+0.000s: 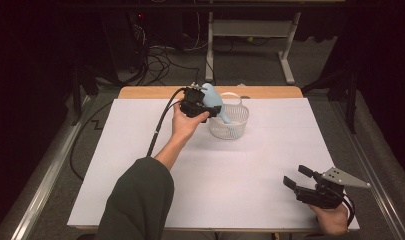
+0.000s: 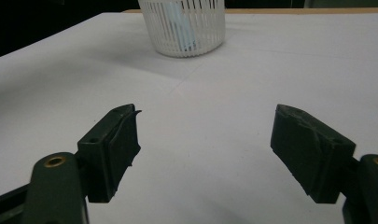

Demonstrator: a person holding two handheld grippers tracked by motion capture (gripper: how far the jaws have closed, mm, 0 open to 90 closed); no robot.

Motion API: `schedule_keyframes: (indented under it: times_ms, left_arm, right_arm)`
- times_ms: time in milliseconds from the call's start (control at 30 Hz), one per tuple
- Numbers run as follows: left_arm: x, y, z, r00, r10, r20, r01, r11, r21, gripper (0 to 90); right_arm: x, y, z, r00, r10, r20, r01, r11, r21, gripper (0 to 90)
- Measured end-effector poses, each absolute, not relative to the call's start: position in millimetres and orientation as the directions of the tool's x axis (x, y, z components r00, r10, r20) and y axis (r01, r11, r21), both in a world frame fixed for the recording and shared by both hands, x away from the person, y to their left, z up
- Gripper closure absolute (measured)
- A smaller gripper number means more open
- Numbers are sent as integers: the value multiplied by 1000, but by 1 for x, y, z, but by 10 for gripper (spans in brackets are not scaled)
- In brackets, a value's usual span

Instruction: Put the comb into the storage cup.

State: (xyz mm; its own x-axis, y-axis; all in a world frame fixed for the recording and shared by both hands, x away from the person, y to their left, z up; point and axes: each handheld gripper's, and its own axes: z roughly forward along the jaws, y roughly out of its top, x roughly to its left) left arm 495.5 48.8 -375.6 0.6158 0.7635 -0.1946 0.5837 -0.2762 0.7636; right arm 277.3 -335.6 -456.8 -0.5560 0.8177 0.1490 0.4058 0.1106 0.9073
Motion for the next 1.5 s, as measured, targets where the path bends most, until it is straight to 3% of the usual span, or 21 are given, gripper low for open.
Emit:
schedule_keyframes:
  times_ms: [367,1500]
  left_arm:
    - [494,59,-382,605,764,-224,605,-257,754,290]
    - [480,76,-377,610,774,-169,574,-284,768,273]
  right_arm:
    - [278,-335,-457,-555,819,146,406,114,907,237]
    - [278,-334,-457,-553,820,144,411,118,904,237]
